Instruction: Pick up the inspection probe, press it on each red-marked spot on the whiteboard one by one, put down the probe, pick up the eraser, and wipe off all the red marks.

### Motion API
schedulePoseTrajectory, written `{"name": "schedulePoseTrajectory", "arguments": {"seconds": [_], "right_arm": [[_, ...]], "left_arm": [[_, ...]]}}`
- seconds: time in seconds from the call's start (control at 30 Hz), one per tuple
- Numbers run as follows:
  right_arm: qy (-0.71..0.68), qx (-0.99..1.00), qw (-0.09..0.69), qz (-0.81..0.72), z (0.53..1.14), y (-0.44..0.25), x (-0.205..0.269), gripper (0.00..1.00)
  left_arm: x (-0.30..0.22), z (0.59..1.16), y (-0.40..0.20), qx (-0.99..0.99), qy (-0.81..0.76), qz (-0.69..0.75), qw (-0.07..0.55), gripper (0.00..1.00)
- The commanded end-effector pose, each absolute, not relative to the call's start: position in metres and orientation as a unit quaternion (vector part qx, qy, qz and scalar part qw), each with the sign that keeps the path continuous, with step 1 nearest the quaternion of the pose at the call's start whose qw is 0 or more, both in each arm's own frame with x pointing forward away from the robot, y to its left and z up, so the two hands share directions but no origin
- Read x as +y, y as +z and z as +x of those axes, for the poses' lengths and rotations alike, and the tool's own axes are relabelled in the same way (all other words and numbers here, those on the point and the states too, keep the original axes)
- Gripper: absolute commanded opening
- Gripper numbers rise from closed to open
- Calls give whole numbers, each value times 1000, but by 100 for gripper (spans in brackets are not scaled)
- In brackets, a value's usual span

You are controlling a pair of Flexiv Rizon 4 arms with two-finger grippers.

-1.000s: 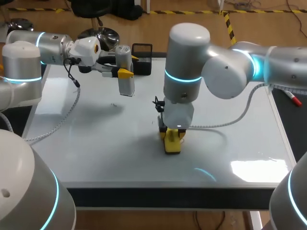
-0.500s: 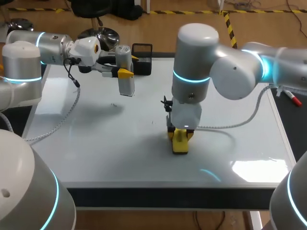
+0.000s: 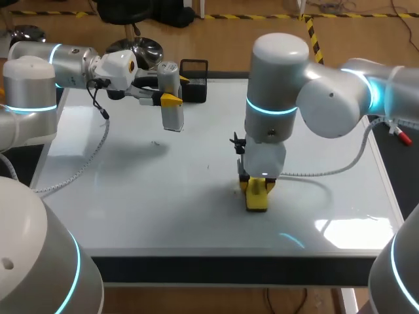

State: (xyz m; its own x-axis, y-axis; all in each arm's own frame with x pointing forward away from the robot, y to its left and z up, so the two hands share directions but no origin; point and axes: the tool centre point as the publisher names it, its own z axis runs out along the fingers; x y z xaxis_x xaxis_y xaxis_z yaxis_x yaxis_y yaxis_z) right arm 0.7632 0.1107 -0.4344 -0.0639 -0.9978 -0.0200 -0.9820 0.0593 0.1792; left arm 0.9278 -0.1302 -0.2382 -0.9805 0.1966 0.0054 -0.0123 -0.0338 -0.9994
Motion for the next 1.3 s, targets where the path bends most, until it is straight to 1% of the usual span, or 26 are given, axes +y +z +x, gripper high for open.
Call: {"name": "schedulePoseTrajectory", "arguments": {"seconds": [0.03,0.23,0.37,0.53,0.87,1.3], "right_arm": [[-69,-726,55,682,760,-462,102,0],[-47,-724,47,686,766,-436,106,0],[-48,-718,30,693,770,-408,120,0],[-51,-704,12,708,773,-392,139,0],[-72,-689,1,721,770,-399,172,0],[-84,-670,12,738,763,-418,193,0]], "left_arm": [[-130,927,-237,-692,716,-67,72,0],[-130,927,-237,-692,716,-67,72,0],[-130,927,-237,-692,716,-67,72,0],[-130,927,-237,-692,716,-67,72,0],[-130,927,-237,-692,716,-67,72,0],[-130,927,-237,-692,716,-67,72,0]]}}
